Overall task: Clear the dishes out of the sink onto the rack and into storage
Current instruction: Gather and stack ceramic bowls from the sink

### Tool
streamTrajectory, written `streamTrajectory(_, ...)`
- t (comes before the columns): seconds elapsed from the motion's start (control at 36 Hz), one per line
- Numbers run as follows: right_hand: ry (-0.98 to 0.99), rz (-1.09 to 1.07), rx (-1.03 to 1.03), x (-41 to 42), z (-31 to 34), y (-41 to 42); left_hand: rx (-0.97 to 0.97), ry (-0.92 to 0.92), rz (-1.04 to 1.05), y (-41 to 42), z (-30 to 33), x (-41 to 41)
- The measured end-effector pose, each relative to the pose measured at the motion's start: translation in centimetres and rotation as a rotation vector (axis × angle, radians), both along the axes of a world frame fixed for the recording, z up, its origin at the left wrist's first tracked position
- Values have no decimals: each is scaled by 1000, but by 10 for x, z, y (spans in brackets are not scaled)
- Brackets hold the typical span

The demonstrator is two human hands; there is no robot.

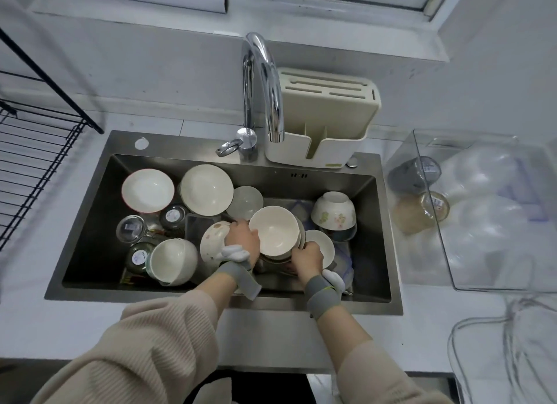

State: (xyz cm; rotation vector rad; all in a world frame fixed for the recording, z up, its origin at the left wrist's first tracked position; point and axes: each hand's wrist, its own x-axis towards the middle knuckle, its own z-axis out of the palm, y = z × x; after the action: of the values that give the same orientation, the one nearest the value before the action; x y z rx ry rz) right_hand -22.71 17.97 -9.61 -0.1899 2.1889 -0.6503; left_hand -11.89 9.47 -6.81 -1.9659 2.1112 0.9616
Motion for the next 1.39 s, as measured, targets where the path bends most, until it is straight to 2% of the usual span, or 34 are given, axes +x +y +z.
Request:
streamTrajectory(0.17, -16, -19, -35, -1, 1, -5, -5, 27, 37, -2, 2, -6)
streamTrajectory(0.28, -104, -106, -82, -6, -7, -7, -68, 43, 45, -3, -8, -5)
streamTrajectory(0.39, -237, -208, -177, -8, -5, -10, 83, 269, 242, -4, -16, -5)
streamTrajectory(0.5, -324, -231, -217, -15, 3, -15, 265, 446, 329, -9, -19, -14)
streamTrajectory(0.64, -325, -156, -245, -24, 18, -24, 660, 845, 700, -15, -11, -20)
streamTrajectory(0.72, -341, -81, -242, -28, 27, -26, 651, 897, 787, -12, -7, -21)
streamTrajectory(0.86, -523, 2, -293, -42, 38, -25, 611, 1008, 911, -12, -10, -20)
streamTrajectory(0.94, -580, -42, -311, -55, 34, -19, 639, 1048, 991, -12, -12, -15)
streamTrajectory(1.0, -343, -51, -181, -63, 18, -11, 681, 1070, 1009, -11, -12, -12)
streamTrajectory(1.06, 49, 59, 128, -67, -1, -1, 695, 1073, 1011, -11, -14, -8)
streamTrajectory(1.08, 171, 74, 249, -66, -7, 4, 697, 1071, 1006, -11, -16, -6)
streamTrajectory(1.11, 209, 55, 322, -65, -11, 10, 700, 1071, 1001, -11, -17, -4)
streamTrajectory(1.19, 127, 28, 396, -63, -22, 21, 721, 1083, 972, -10, -20, -2)
streamTrajectory(1.25, 19, 26, 373, -65, -30, 23, 734, 1100, 939, -10, -22, 0)
streamTrajectory(1.33, -231, -162, 270, -63, -34, 21, 768, 1127, 915, -9, -25, 5)
streamTrajectory(1.39, -281, -238, 232, -61, -32, 19, 785, 1147, 894, -8, -26, 7)
